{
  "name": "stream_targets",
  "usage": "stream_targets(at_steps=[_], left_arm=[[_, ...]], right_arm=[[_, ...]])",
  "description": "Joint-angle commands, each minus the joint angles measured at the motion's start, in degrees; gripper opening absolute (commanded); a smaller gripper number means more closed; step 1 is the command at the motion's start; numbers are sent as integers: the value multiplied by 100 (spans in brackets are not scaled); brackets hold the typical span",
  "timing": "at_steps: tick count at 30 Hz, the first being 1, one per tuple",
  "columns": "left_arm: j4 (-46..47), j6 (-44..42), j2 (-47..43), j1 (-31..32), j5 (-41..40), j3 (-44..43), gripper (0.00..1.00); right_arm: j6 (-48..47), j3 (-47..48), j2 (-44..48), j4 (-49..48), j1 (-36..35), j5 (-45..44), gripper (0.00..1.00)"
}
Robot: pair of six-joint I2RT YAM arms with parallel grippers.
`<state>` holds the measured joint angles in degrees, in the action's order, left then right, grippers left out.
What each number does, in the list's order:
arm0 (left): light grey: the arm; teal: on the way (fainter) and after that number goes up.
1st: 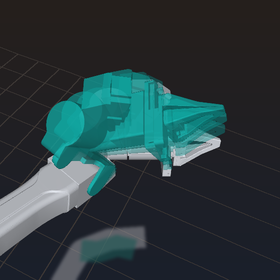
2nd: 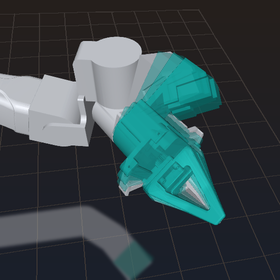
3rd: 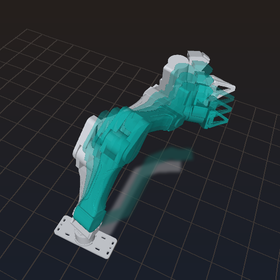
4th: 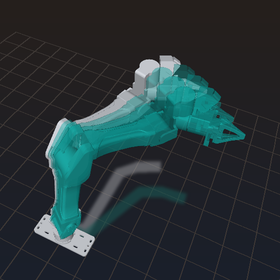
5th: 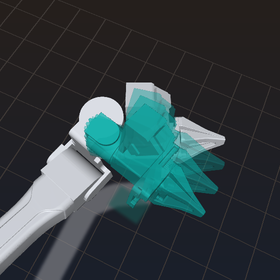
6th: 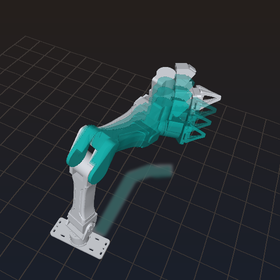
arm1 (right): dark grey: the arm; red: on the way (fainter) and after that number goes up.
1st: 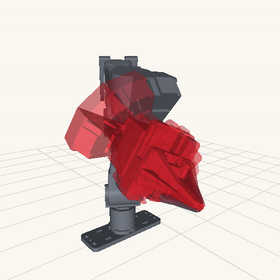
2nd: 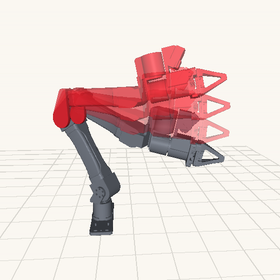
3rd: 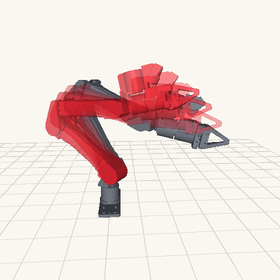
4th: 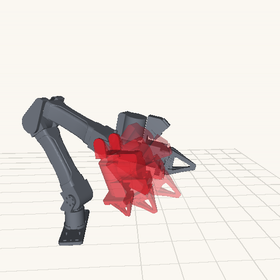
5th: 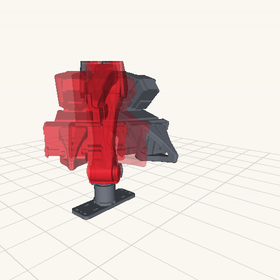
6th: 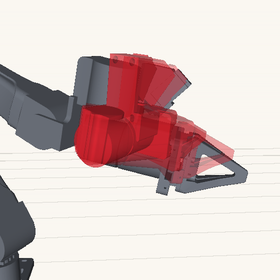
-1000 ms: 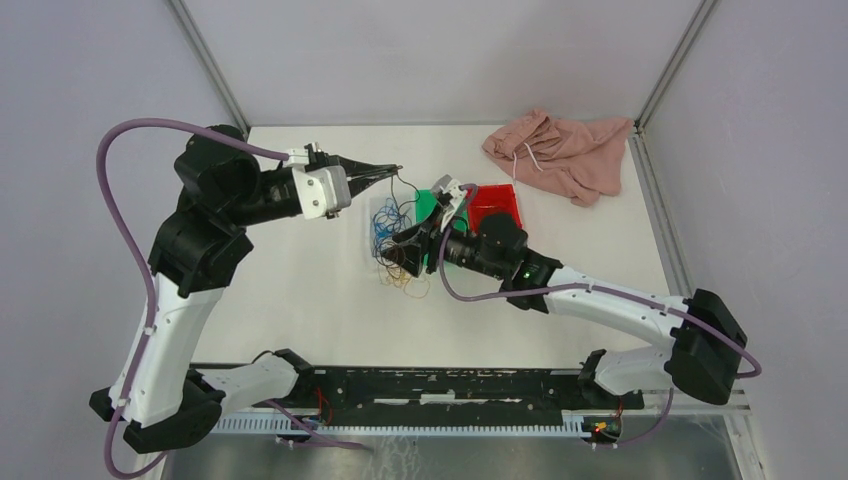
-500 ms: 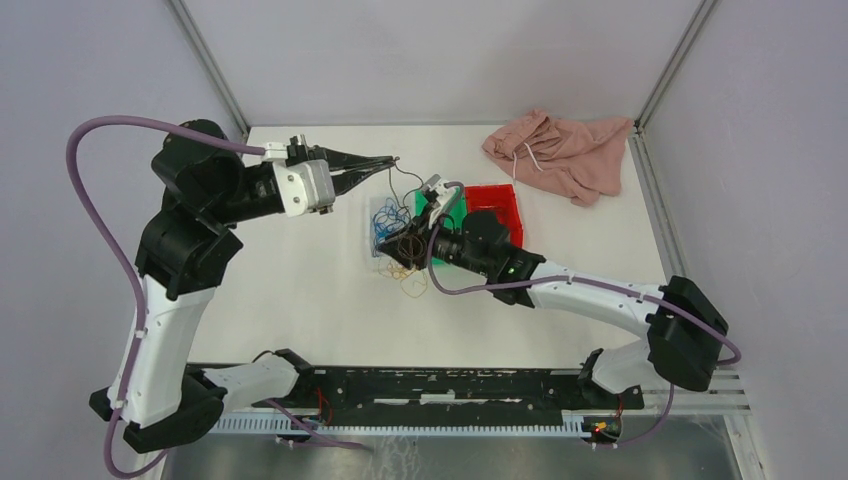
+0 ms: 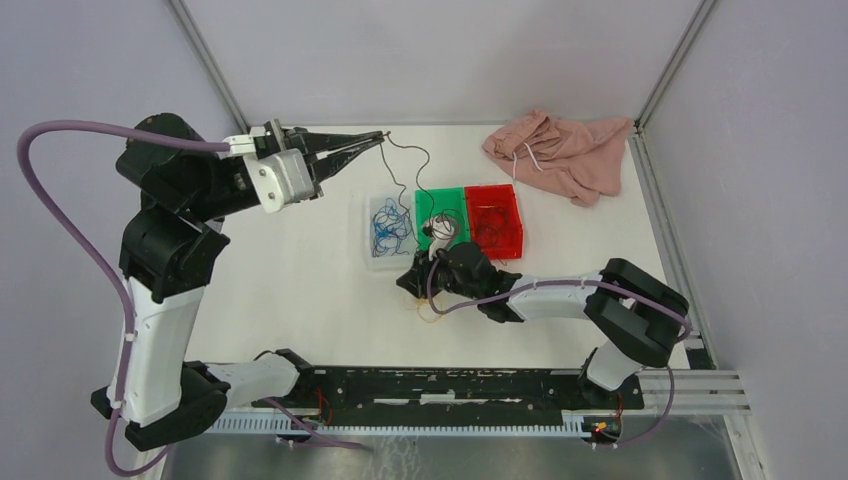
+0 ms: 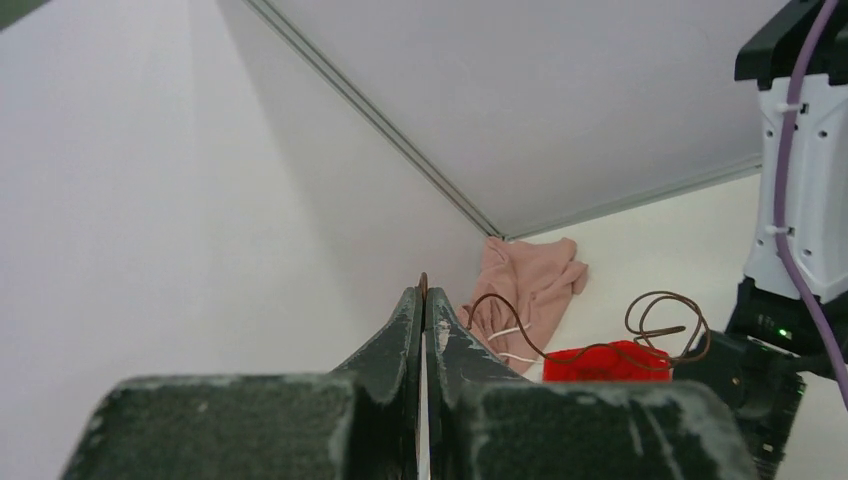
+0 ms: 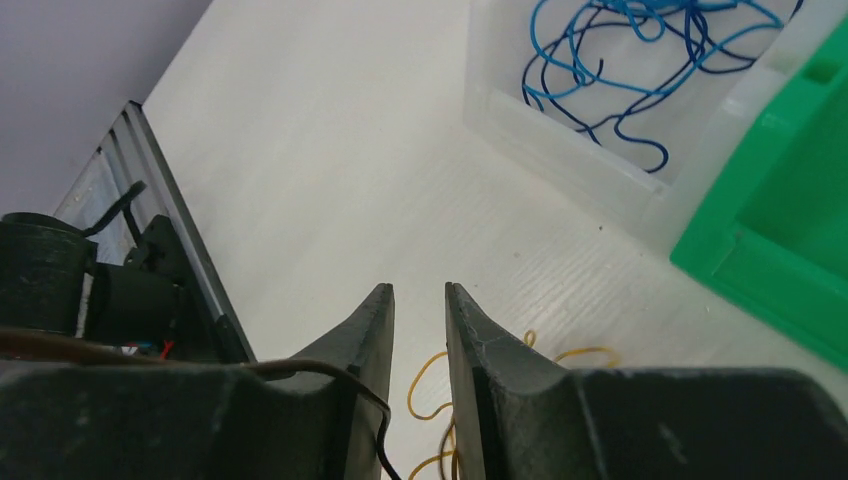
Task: Untangle the cables
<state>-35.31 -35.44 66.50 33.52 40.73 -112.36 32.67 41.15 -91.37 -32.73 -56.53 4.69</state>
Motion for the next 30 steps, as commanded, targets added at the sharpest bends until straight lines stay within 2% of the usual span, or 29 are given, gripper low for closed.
stream_targets(at_steps=[1, 7, 14, 16, 21, 24, 30], left_arm=[[492, -240, -3, 13, -216, -338, 3], [734, -371, -36, 15, -302, -364, 3], [1709, -670, -110, 14, -554, -402, 3], [1747, -668, -96, 14, -592, -457, 3], [1200, -629, -199, 14, -425, -247, 3], [1159, -557, -404, 15, -404, 289, 3], [926, -549, -714, 14, -215, 1192, 3]], right_arm=[[315, -164, -298, -758, -111, -127, 31], [339, -189, -591, -726, -219, -226, 36], [312, -226, -699, -672, -292, -312, 43], [325, -243, -590, -689, -294, -356, 45], [149, 67, 354, -116, -291, -522, 58], [-105, 505, 1087, 731, -288, -524, 64], [-695, 1038, 2284, 1645, -264, -492, 71]])
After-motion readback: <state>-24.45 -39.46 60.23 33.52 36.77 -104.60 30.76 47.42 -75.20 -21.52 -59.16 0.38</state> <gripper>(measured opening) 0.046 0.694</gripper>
